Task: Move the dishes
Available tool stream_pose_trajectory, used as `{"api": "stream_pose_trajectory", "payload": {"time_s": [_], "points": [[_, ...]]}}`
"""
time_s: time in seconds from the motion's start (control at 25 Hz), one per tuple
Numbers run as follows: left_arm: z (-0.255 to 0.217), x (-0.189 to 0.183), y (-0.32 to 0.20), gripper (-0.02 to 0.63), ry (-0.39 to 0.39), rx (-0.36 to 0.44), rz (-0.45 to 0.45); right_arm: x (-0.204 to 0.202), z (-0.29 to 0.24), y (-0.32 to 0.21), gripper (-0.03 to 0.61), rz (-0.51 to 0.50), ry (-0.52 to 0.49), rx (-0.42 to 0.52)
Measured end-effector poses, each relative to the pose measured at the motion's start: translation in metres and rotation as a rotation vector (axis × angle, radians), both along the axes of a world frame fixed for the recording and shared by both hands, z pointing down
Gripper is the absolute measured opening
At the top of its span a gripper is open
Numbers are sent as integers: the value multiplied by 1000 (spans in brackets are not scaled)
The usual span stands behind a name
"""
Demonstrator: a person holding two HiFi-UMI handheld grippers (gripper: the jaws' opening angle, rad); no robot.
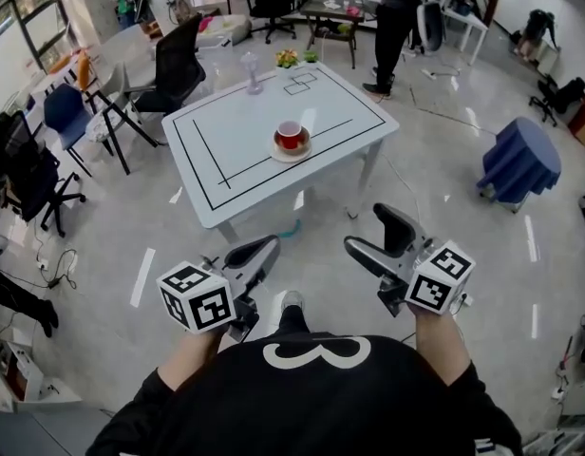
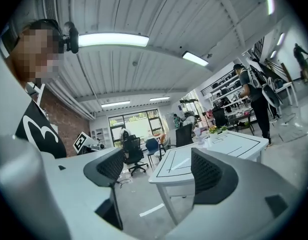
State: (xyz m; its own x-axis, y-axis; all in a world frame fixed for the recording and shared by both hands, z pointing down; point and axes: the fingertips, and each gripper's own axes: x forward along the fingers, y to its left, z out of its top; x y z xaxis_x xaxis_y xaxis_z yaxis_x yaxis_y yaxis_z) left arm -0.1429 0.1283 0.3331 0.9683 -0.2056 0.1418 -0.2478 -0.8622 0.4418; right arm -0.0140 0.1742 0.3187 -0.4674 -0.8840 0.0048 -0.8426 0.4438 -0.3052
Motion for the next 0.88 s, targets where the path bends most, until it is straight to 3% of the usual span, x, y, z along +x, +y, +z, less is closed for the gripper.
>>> {"api": "stream_pose_trajectory", "payload": {"time_s": [0.32,0.88], "points": [[3,49,-105,3,-10,-37,50,39,9,-103,403,41,-41,-62],[18,83,-250,3,-17,-74,32,65,25,-245,399,19,-48,-116]]}}
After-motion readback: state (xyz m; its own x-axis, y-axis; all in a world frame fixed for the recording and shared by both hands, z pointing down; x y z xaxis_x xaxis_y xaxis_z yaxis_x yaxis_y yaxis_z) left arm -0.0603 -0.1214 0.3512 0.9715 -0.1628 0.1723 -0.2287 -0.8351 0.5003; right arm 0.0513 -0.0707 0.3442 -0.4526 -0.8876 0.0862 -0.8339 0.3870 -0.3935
